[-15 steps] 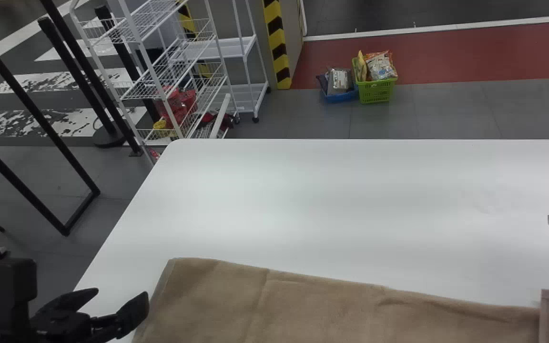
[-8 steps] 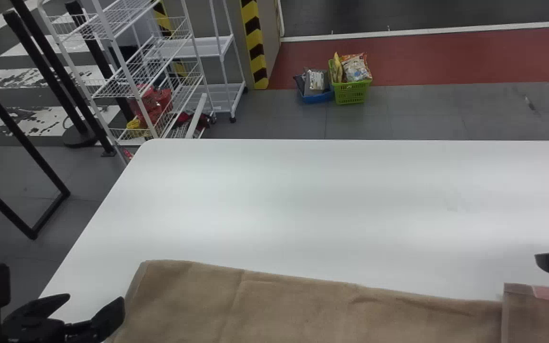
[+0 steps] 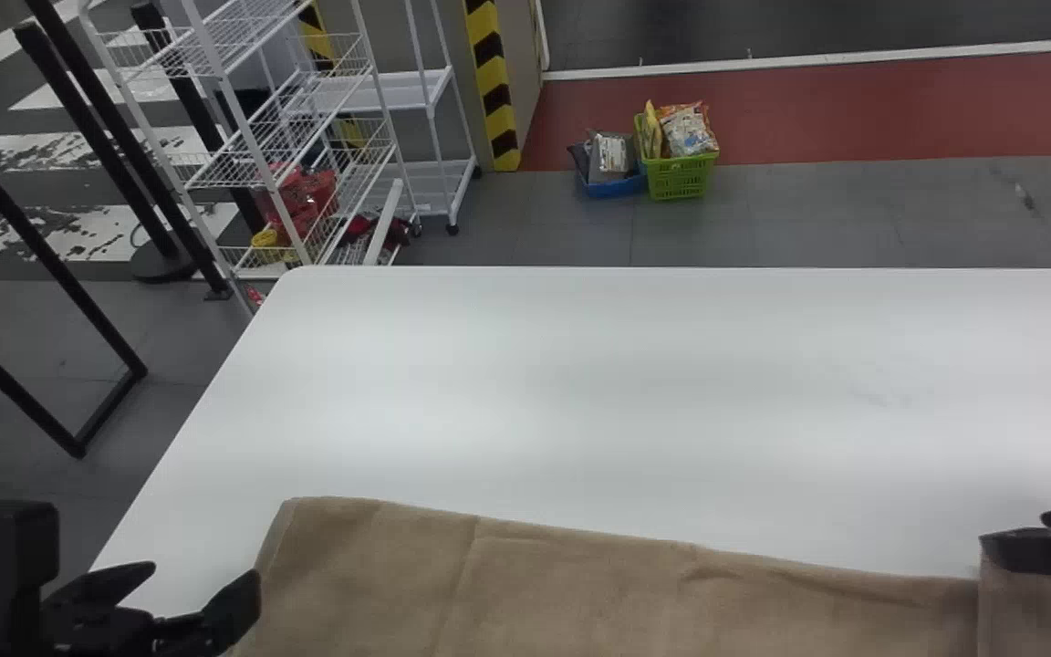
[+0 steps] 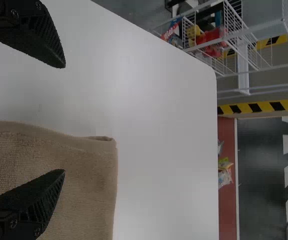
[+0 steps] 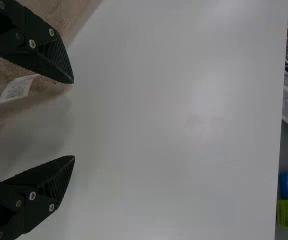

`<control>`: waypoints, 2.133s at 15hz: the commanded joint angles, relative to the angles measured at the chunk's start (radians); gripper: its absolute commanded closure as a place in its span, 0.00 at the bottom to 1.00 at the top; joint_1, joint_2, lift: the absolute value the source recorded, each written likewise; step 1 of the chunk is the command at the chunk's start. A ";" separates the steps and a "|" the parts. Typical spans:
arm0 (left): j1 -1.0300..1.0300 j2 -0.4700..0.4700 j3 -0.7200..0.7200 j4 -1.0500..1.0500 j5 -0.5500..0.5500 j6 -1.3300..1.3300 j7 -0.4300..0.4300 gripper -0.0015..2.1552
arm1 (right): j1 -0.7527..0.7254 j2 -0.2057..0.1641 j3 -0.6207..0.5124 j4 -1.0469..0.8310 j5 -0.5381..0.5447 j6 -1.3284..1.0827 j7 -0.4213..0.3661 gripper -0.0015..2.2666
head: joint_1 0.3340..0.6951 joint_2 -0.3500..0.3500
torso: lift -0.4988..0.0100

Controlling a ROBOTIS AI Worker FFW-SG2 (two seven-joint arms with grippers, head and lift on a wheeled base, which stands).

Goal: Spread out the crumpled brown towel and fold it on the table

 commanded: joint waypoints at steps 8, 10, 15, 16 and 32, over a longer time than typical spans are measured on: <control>0.002 -0.003 -0.003 0.005 -0.003 -0.009 0.011 0.03 | 0.014 0.001 0.037 -0.026 0.022 0.043 0.006 0.21 | 1.00 0.89 | 0.73; 0.002 -0.003 -0.011 0.005 -0.005 -0.012 0.014 0.03 | 0.020 -0.002 0.032 -0.049 0.019 0.074 0.006 0.21 | 1.00 0.88 | 0.73; 0.002 -0.003 -0.018 0.003 -0.019 -0.012 0.014 0.03 | 0.029 -0.006 0.037 -0.055 0.021 0.080 0.006 0.26 | 1.00 0.87 | 0.73; 0.002 -0.003 -0.018 0.003 -0.022 -0.012 0.014 0.03 | 0.035 -0.006 0.038 -0.056 0.021 0.080 0.006 0.26 | 1.00 0.87 | 0.73; 0.010 -0.003 -0.064 -0.011 -0.057 -0.009 0.023 0.03 | 0.199 -0.023 -0.154 -0.225 -0.189 -0.117 0.006 0.56 | 1.00 0.84 | 0.73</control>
